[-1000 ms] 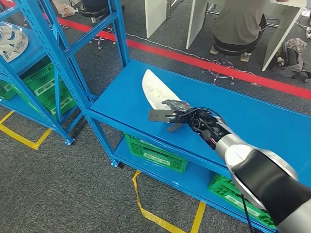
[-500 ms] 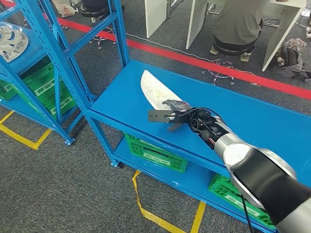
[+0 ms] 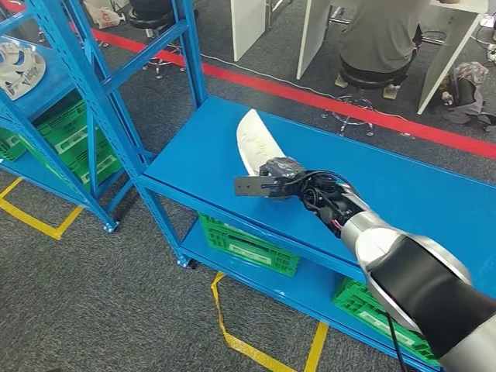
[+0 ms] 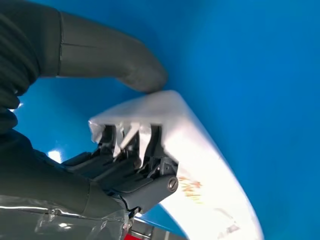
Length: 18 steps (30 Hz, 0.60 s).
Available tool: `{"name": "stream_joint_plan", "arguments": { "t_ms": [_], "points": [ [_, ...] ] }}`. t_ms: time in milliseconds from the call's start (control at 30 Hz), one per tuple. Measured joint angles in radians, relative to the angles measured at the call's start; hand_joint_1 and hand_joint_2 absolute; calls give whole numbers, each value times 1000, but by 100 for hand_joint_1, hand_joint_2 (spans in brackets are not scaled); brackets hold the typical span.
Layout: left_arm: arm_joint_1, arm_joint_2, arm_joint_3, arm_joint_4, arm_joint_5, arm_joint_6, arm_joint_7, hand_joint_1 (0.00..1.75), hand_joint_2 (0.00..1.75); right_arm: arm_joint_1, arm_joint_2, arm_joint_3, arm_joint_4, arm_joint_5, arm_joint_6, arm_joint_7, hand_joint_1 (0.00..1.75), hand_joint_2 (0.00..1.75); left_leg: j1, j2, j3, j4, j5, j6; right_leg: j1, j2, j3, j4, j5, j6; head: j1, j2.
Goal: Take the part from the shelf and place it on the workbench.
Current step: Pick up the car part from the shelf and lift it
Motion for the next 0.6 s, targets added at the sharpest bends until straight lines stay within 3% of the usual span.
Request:
{"name": "stream_joint_plan", "arguments": {
  "t_ms": [600],
  "points": [
    [4, 0, 0, 0, 3, 0, -4, 0, 0, -4, 0, -9, 2, 2, -42, -22, 175, 175, 0, 0, 1, 0, 0, 0, 0, 0, 2, 0, 0, 0, 0, 0]
  ]
}}
